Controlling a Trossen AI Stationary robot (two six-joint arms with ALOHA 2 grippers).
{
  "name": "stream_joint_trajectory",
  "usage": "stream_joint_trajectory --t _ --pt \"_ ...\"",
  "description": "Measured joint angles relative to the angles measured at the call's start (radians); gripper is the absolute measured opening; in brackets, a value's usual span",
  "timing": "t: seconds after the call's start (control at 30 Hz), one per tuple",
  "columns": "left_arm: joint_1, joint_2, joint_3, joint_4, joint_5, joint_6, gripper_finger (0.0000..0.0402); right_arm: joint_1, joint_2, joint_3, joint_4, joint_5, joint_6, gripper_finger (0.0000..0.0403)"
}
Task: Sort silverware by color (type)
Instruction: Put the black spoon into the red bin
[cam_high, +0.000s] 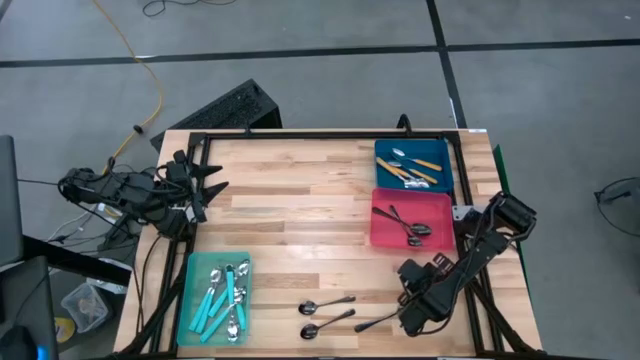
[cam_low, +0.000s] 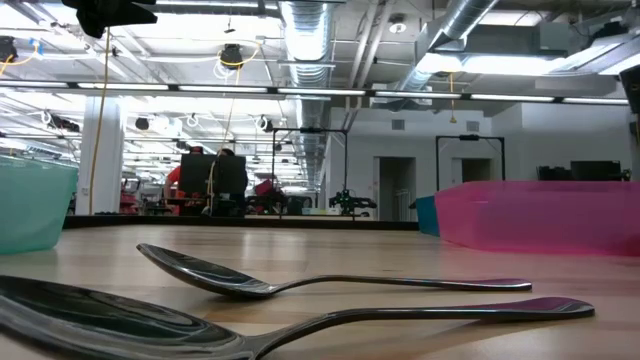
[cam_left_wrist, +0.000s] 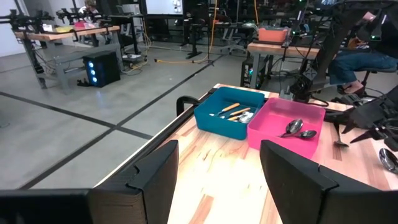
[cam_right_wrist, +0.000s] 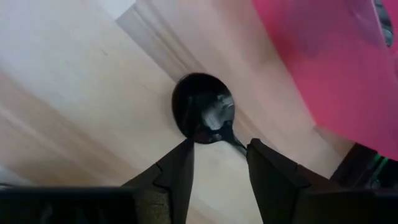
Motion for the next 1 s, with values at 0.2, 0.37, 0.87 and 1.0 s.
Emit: stream_joint_trajectory --t 0.2,0.37,0.87,1.0 --pt "0.0 0.0 0.0 0.0 0.0 0.0 0.0212 0.014 0.0 0.0 0.025 -0.009 -0.03 0.0153" --pt "0.0 0.0 0.0 0.0 0.0 0.0 0.0212 0.066 -0.026 0.0 0.016 0.062 -0.121 0.0152" --pt "0.0 0.0 0.0 0.003 0.0 -0.001 0.0213 0.174 -0.463 -0.251 0.197 0.021 -0.114 0.015" --pt "0.0 0.0 0.0 0.003 0.0 -0.001 0.0213 0.143 -0.51 -0.362 0.304 -0.038 -0.117 0.0152"
